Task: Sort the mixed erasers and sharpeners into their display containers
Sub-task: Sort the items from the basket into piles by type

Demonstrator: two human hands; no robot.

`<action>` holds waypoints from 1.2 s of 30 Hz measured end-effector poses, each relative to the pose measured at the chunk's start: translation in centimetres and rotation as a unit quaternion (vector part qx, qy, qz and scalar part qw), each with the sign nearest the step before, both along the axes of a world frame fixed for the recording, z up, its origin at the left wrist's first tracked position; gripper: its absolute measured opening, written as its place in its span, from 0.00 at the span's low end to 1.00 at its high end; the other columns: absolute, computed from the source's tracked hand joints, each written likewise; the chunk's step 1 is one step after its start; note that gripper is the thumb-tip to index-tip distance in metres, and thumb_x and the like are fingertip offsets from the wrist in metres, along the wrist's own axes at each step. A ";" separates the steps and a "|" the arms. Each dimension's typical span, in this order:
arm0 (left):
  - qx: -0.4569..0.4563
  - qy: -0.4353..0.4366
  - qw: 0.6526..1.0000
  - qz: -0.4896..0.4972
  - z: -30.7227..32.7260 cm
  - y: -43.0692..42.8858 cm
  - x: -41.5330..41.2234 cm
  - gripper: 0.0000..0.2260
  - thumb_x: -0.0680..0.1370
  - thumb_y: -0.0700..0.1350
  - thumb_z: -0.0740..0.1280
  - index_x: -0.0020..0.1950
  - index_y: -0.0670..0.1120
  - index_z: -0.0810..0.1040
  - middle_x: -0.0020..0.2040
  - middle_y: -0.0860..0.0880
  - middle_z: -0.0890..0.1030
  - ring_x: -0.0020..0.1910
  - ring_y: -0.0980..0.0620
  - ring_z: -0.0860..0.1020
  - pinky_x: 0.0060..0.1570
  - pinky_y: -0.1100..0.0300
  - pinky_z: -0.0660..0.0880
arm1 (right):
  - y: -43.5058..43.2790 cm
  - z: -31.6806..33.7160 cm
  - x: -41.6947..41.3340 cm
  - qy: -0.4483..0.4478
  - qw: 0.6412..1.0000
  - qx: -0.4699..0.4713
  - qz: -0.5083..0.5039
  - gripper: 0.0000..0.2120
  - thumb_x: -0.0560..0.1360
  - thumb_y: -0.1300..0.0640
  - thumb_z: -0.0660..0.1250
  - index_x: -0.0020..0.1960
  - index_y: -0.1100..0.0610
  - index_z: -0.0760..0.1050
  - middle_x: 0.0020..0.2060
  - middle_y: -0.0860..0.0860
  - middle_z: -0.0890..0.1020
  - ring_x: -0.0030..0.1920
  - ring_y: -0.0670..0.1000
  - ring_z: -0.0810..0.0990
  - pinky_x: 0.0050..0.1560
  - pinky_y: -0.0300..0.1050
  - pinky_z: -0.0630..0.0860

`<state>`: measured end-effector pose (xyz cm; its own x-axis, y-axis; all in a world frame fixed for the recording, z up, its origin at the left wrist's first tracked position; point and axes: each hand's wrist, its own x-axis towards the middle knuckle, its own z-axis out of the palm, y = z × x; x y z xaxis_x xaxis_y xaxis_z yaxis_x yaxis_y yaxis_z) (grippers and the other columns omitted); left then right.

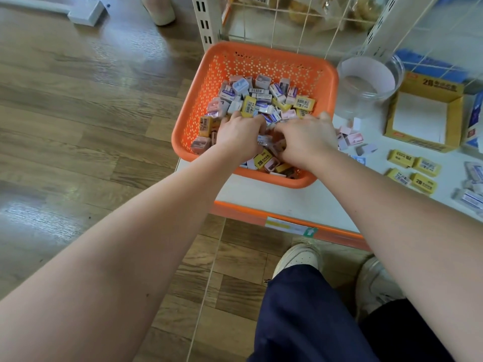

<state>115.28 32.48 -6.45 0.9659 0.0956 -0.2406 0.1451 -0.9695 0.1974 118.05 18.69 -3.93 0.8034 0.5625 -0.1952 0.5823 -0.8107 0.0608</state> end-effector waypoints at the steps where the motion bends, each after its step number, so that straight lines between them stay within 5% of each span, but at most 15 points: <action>1: -0.004 -0.001 1.000 -0.002 0.0 0.0 0.0 0.16 0.75 0.49 0.69 0.61 0.51 0.72 0.58 0.47 0.78 0.64 0.44 0.67 0.61 0.47 0.63 | -0.1 0.0 0.1 0.002 1.000 0.018 -0.005 0.14 0.72 0.49 0.65 0.58 0.45 0.74 0.52 0.49 0.80 0.54 0.54 0.75 0.55 0.49 0.62; 9: -0.034 -0.025 0.998 0.045 0.4 0.1 0.0 0.08 0.78 0.43 0.64 0.55 0.54 0.79 0.54 0.47 0.79 0.57 0.45 0.73 0.49 0.53 0.72 | -0.6 0.2 0.2 0.013 0.990 0.135 -0.032 0.12 0.74 0.49 0.62 0.57 0.47 0.72 0.48 0.49 0.81 0.52 0.54 0.77 0.54 0.48 0.62; 13: 0.003 0.016 0.999 0.031 0.9 -0.6 0.0 0.13 0.78 0.41 0.62 0.61 0.51 0.75 0.56 0.44 0.78 0.52 0.42 0.76 0.43 0.52 0.74 | -1.5 1.1 0.4 0.094 0.978 0.183 -0.023 0.17 0.74 0.51 0.62 0.63 0.40 0.72 0.54 0.47 0.80 0.56 0.52 0.76 0.58 0.47 0.62; 17: 0.000 -0.010 0.998 0.057 1.3 -0.7 -0.2 0.12 0.80 0.41 0.59 0.60 0.46 0.77 0.54 0.42 0.79 0.51 0.41 0.77 0.43 0.51 0.75 | -3.5 3.2 1.0 0.184 0.936 0.298 -0.032 0.13 0.73 0.58 0.66 0.56 0.48 0.78 0.48 0.46 0.78 0.48 0.47 0.74 0.49 0.39 0.67; 23: -0.185 -0.138 0.956 0.183 4.5 -3.2 0.2 0.10 0.78 0.42 0.59 0.54 0.41 0.77 0.45 0.46 0.79 0.42 0.48 0.75 0.41 0.57 0.71 | -8.7 6.0 1.9 0.127 0.941 0.306 -0.065 0.06 0.71 0.60 0.69 0.48 0.54 0.76 0.42 0.50 0.79 0.44 0.50 0.77 0.47 0.44 0.74; 26: -0.242 -0.146 0.946 0.160 6.8 -6.2 1.0 0.07 0.78 0.43 0.62 0.54 0.43 0.73 0.45 0.50 0.76 0.39 0.54 0.73 0.40 0.60 0.68 | -11.8 7.9 2.4 0.098 0.943 0.305 -0.094 0.06 0.71 0.62 0.69 0.48 0.55 0.77 0.41 0.48 0.79 0.42 0.47 0.78 0.45 0.33 0.70; 31: -0.285 -0.107 0.949 0.084 7.3 -12.4 2.6 0.08 0.76 0.42 0.65 0.55 0.44 0.74 0.47 0.49 0.78 0.40 0.54 0.75 0.31 0.70 0.69 | -20.1 9.3 3.0 0.098 0.925 0.318 -0.184 0.11 0.74 0.61 0.68 0.55 0.53 0.81 0.41 0.47 0.80 0.42 0.44 0.79 0.44 0.29 0.71; 36: -0.285 -0.079 0.954 0.044 5.4 -19.2 3.7 0.12 0.75 0.39 0.65 0.58 0.43 0.77 0.47 0.52 0.77 0.47 0.55 0.74 0.41 0.70 0.65 | -28.1 6.7 1.0 0.085 0.876 0.356 -0.313 0.10 0.73 0.61 0.67 0.51 0.49 0.80 0.36 0.52 0.81 0.33 0.39 0.77 0.35 0.27 0.71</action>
<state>118.99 13.24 -1.04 0.9887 0.0753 -0.1299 0.1460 -0.6843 0.7145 119.07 -9.45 2.77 0.9914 0.0492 -0.1209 -0.0392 -0.7714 -0.6352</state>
